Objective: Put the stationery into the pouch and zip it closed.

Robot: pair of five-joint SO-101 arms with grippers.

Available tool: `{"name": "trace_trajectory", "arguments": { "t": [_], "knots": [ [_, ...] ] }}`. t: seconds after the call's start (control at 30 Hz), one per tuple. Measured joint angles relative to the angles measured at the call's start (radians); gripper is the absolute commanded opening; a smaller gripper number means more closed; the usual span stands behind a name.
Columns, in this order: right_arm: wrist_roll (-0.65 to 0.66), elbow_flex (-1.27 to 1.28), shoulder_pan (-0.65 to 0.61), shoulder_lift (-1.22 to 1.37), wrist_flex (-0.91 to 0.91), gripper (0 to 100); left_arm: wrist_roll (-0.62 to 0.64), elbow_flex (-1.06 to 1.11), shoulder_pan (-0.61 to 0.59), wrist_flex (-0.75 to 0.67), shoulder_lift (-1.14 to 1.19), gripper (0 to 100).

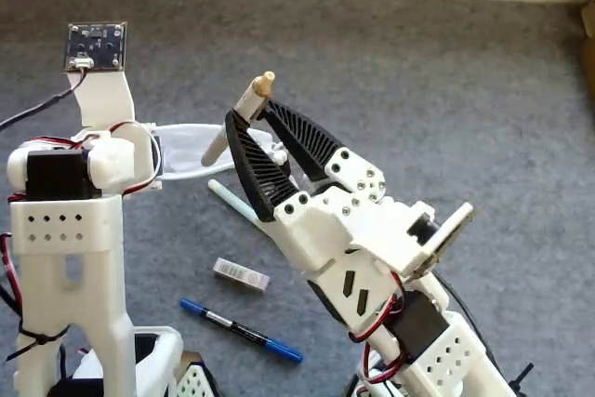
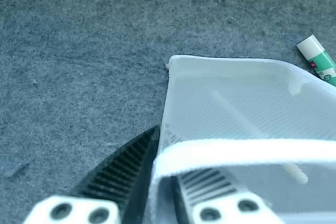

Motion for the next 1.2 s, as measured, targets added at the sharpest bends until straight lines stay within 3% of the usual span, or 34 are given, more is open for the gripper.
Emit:
{"name": "trace_trajectory", "arguments": {
  "t": [0.3, 0.67, 0.87, 1.2],
  "knots": [
    [0.15, 0.0, 0.0, 0.123, -0.163, 0.5, 0.0, 0.0, 0.0, 0.0, 0.0, 1],
    [0.167, 0.117, 0.0, 0.192, -0.167, 0.5, 0.0, 0.0, 0.0, 0.0, 0.0, 1],
    [0.279, 0.209, 0.0, 0.192, -0.167, 0.5, 0.0, 0.002, 0.002, 0.0, 0.0, 1],
    [0.299, 0.219, -0.002, 0.192, -0.167, 0.9, 0.0, 0.002, 0.002, 0.0, 0.0, 1]
  ]
}}
